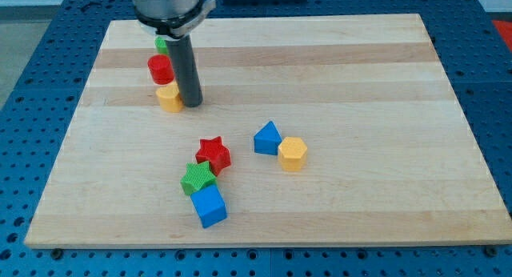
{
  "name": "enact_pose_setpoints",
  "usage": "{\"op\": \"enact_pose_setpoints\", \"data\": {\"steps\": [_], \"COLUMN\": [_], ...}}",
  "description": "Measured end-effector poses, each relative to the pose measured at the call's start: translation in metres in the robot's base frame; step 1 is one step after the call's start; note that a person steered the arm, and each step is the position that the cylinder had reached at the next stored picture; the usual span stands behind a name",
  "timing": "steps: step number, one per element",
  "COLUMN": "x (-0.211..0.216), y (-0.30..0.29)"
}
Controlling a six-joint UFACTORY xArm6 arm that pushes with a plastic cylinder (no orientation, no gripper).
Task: Separate blue triangle from yellow hexagon
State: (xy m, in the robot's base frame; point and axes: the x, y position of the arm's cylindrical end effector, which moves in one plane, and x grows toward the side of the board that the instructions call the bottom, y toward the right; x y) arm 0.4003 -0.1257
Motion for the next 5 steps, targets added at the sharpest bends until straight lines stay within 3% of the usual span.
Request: {"op": "enact_pose_setpoints", "data": {"steps": [3,5], "x": [0.0,0.006], "y": [-0.012,0.195]}}
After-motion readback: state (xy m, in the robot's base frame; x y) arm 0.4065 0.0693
